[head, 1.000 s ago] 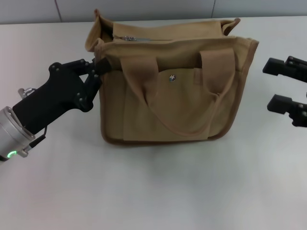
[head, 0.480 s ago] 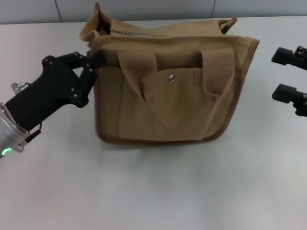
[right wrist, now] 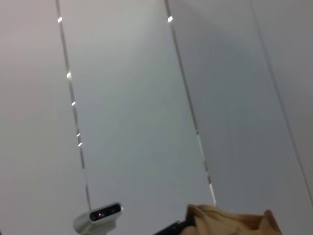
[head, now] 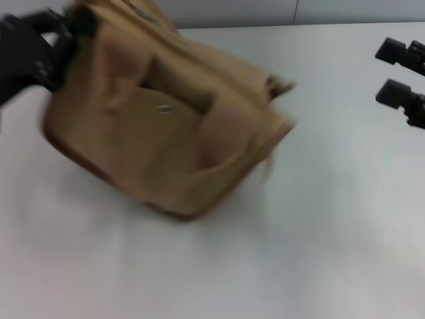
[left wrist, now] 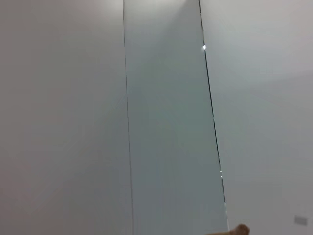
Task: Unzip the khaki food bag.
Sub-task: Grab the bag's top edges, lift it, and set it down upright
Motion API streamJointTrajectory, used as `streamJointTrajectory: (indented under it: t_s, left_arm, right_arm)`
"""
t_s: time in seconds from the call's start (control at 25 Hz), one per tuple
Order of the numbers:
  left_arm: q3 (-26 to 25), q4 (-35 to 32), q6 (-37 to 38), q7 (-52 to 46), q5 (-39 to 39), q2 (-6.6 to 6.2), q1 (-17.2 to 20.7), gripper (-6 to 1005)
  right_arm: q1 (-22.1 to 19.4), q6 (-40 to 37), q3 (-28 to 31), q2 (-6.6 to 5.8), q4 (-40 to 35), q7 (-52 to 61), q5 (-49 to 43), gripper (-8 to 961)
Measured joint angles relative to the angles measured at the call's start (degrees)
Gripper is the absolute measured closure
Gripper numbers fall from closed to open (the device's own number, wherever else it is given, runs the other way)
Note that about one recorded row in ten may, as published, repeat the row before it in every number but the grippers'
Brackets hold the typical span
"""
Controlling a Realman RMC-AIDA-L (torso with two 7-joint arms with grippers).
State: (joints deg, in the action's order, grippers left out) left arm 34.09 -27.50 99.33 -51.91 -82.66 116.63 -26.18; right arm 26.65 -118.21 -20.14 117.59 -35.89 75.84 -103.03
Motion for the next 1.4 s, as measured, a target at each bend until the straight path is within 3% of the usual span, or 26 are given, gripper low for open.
streamJointTrajectory:
  t_s: [0.08,0.2,0.28,0.44,0.6,0.76,1.4]
  left_arm:
    - [-0.2,-2.8,1.6,-3.1,0.1,-0.87,-1.0,957]
    - [0.8,-3.1,2.4,-3.2,-0.4,-0.71,-1.6,956]
    - [3.8,-2.7,2.2,-1.0,-1.4,0.99,-1.4,955]
    - [7.4,0.3,1.6,4.2,-1.4,2.23,-0.9,953]
    - [10.2,6.9,-0.2,11.1,-1.2,2.26,-1.3,950]
    - [12.9,8.9,-1.6,13.6,-1.2,2.30,-0.7,948]
    - [14.1,13.2,0.2,17.9,-1.4,2.46,0.1,940]
  right_arm:
    - [0.2,1.7,0.0,0.73,0.5,0.6,1.2,266]
    - [1.0,2.4,-0.4,1.10,1.2,0.6,1.4,269]
    - [2.7,3.9,-0.8,1.23,3.0,0.7,1.2,272]
    - [3.7,6.3,-2.5,1.28,4.5,-1.2,0.5,276]
    - [4.1,9.6,-8.6,1.34,6.1,-6.9,0.1,280]
    - [4.4,12.5,-13.6,1.46,7.0,-9.8,0.2,285]
    - [6.7,22.4,-18.3,1.83,11.3,-17.2,0.2,302]
